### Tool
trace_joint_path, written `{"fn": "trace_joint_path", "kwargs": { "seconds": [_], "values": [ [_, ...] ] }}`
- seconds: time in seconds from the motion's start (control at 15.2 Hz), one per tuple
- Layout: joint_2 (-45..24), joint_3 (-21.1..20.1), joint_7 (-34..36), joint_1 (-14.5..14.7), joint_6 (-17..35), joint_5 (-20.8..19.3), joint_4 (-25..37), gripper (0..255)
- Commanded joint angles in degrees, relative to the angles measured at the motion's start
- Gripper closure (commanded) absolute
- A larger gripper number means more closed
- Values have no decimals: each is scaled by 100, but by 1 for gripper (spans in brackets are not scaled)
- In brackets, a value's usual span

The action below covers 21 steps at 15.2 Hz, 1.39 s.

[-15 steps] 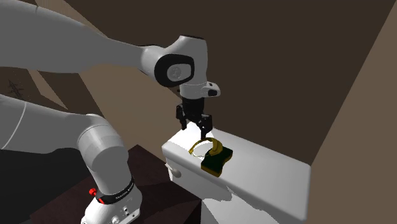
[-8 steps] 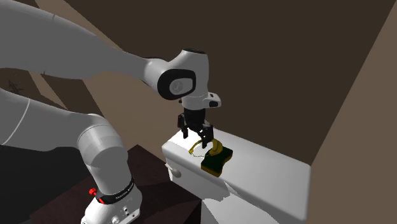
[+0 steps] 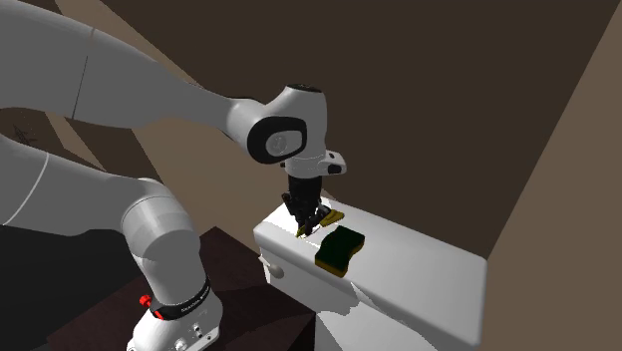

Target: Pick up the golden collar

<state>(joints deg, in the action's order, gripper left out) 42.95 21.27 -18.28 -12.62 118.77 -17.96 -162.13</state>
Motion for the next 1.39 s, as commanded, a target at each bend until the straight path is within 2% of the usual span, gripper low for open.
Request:
{"fn": "trace_joint_path", "kwargs": {
  "seconds": [0.0,0.26,1.32],
  "values": [
    [-3,1,0,0,0,0,-5,255],
    [2,-6,2,4,-18,7,8,255],
    [421,-311,-56,96,-1368,295,945,255]
  ]
}}
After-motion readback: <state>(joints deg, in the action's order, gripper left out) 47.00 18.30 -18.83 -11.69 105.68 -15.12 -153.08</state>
